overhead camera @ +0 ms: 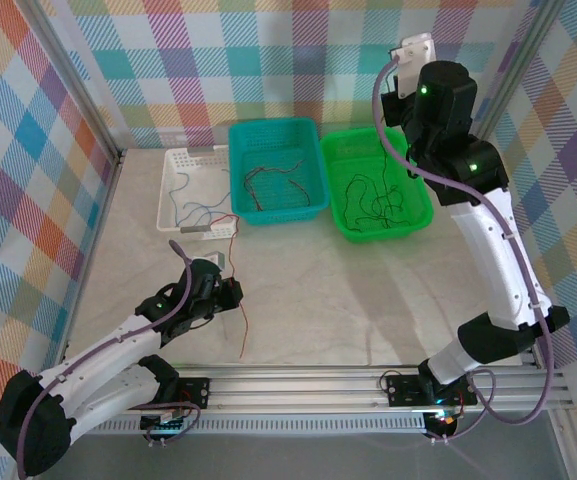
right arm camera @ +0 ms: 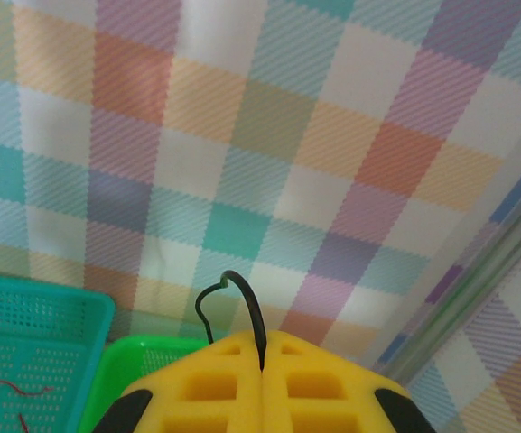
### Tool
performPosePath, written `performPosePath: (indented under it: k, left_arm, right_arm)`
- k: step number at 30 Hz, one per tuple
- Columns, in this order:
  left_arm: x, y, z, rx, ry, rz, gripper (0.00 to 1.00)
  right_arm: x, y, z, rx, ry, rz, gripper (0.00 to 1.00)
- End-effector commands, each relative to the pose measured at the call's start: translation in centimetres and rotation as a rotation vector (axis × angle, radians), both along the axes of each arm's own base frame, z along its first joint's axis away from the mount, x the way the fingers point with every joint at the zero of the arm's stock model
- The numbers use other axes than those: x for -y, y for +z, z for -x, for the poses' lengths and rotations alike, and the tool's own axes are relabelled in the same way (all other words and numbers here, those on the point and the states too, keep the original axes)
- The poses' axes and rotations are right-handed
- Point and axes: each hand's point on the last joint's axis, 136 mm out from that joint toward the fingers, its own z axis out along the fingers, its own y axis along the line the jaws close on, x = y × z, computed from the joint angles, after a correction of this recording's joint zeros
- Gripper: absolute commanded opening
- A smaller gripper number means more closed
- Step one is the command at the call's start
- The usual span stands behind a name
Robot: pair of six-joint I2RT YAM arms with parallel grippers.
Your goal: Untangle the cables
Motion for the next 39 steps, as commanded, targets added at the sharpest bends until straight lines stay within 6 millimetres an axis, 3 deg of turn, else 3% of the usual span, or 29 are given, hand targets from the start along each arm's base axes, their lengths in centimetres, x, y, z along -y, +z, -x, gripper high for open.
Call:
performPosePath:
  k: [1,11,17,28,39]
  left_arm:
    - [0.1,0.9,-0.1,0.021,-0.01,0.01,0.0]
    - [0.1,0.8,-0.2,0.02,-0.012,0.005,0.0]
    - [0.2,0.5,-0.2,0.007,-0.013,0.002,0.0]
    - [0.2,0.9,-0.2,0.016,-0.014,0.012,0.0]
    - [0.4,1.8,-0.4,0.036,-0.018,0.024,0.0]
  right_arm:
    - [0.7,-1.4,-0.8,-0.018,-0.009,-0.067,0.0]
    - [3.0,-11.9,-3.2,-0.19,-0.08,-0.102,0.0]
    - [2.5,-18.0,-3.8,-0.301,-0.092,-0.166,0.0]
    - [0.5,-31.8,-4.3,-0.649,-0.109,-0.212,0.0]
    - [-0.9,-39.0,-3.8,-0.914,-0.105,-0.275,0.0]
